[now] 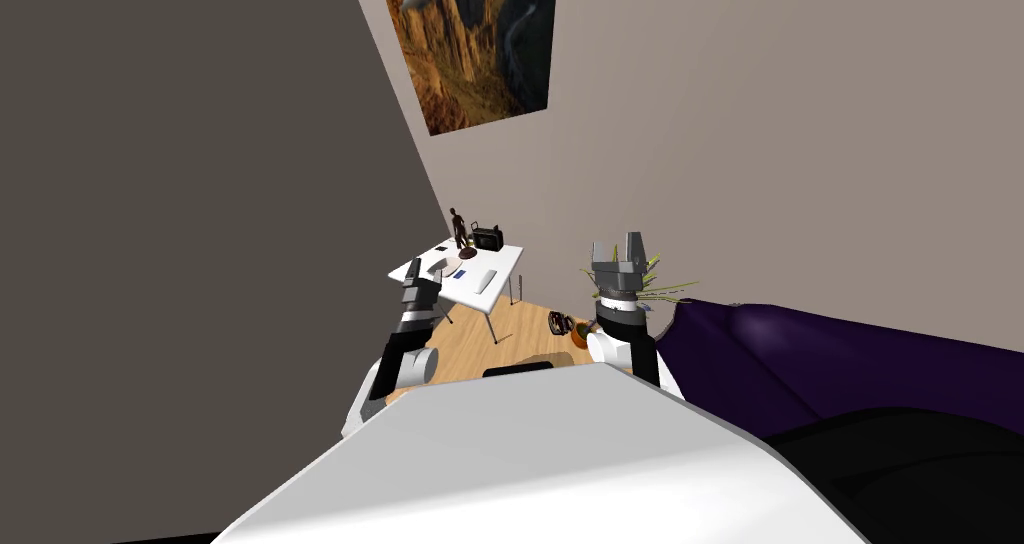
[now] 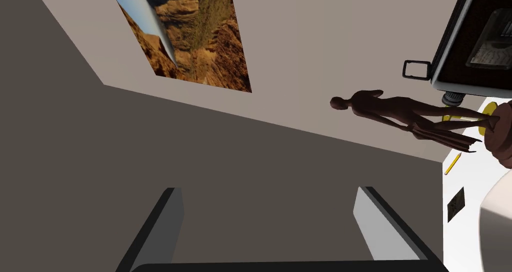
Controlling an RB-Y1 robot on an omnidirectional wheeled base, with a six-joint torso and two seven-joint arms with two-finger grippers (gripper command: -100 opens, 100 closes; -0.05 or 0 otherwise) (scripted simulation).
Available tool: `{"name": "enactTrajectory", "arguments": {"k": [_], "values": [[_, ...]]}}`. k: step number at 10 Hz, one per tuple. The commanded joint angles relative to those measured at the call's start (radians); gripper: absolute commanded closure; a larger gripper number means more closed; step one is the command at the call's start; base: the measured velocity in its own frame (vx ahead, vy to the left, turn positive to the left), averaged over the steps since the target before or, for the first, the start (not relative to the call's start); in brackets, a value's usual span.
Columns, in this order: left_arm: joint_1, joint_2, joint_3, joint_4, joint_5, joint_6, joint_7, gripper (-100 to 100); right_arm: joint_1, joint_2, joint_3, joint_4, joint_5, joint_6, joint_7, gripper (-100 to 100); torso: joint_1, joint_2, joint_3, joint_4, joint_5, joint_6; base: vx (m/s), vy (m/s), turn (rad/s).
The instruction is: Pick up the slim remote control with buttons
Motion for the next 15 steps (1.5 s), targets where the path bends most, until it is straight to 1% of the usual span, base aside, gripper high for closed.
{"name": "enactTrajectory", "arguments": {"k": [1,2,3,4,5,6,7,8,9,10,11,12,13,14,15], "values": [[-0.012,0.026,-0.007,-0.004,0.020,0.050,0.004,-100,0.000,0.000,0.000,0.000,0.000,0.000,0.000,0,0.000,0.000,0.000,0.000,0.000,0.000,-0.022,-0.090,-0.015],[-0.012,0.026,-0.007,-0.004,0.020,0.058,0.004,-100,0.000,0.000,0.000,0.000,0.000,0.000,0.000,0,0.000,-0.001,0.000,0.000,0.000,0.000,-0.012,-0.064,-0.007],[-0.026,0.047,-0.011,-0.004,0.040,0.098,0.009,-100,0.000,0.000,0.000,0.000,0.000,0.000,0.000,0,0.002,-0.001,-0.001,0.000,0.000,0.000,-0.003,-0.082,-0.022],[-0.026,0.047,-0.011,-0.004,0.040,0.108,0.009,-100,0.000,0.000,0.000,0.000,0.000,0.000,0.000,0,0.001,-0.002,-0.001,0.000,0.000,0.000,-0.010,-0.069,-0.005],[-0.041,0.068,-0.014,-0.004,0.060,0.143,0.016,-100,0.000,0.000,0.000,0.000,0.000,0.000,0.000,0,0.002,-0.002,-0.001,0.000,0.000,0.000,-0.022,-0.089,-0.021],[-0.041,0.068,-0.014,-0.004,0.060,0.162,0.016,-100,0.000,0.000,0.000,0.000,0.000,0.000,0.000,0,0.001,-0.001,-0.001,0.000,0.000,0.000,-0.013,-0.072,-0.004],[-0.057,0.088,-0.016,-0.003,0.082,0.200,0.023,-100,0.000,0.000,0.000,0.000,0.000,0.000,0.000,0,0.002,-0.001,-0.001,0.000,0.000,0.000,-0.011,-0.076,-0.015],[-0.057,0.088,-0.016,-0.003,0.082,0.219,0.023,-100,0.000,0.000,0.000,0.000,0.000,0.000,0.000,0,0.002,-0.001,-0.001,0.000,0.000,0.000,-0.009,-0.071,-0.009],[-0.074,0.107,-0.018,-0.002,0.106,0.256,0.032,-100,0.000,0.000,0.000,0.000,0.000,0.000,0.000,0,0.002,-0.002,-0.001,0.000,0.000,0.000,-0.002,-0.094,-0.021],[-0.074,0.107,-0.018,-0.002,0.106,0.280,0.032,-100,0.000,0.000,0.000,0.000,0.000,0.000,0.000,0,0.001,-0.002,-0.001,0.000,0.000,0.000,-0.003,-0.078,-0.005],[-0.092,0.125,-0.017,0.001,0.129,0.312,0.042,-100,0.000,0.000,0.000,0.000,0.000,0.000,0.000,0,0.001,-0.002,-0.001,0.000,0.000,0.000,0.002,-0.082,-0.018],[-0.092,0.125,-0.017,0.001,0.129,0.342,0.042,-100,0.000,0.000,0.000,0.000,0.000,0.000,0.000,0,0.001,-0.002,-0.001,0.000,0.000,0.000,-0.005,-0.069,-0.007],[-0.110,0.143,-0.016,0.004,0.154,0.373,0.054,-100,0.000,0.000,0.000,0.000,0.000,0.000,0.000,0,0.002,-0.002,-0.001,0.000,0.000,0.000,0.015,-0.095,-0.019],[-0.110,0.143,-0.016,0.004,0.154,0.402,0.054,-100,0.000,0.000,0.000,0.000,0.000,0.000,0.000,0,0.001,-0.003,-0.002,-0.001,0.000,0.000,0.011,-0.078,-0.003],[-0.110,0.143,-0.016,0.004,0.154,0.412,0.054,-100,0.000,0.000,0.000,0.000,0.000,0.000,0.000,0,0.002,-0.003,-0.002,-0.001,0.000,0.000,-0.004,-0.027,0.003]]}}
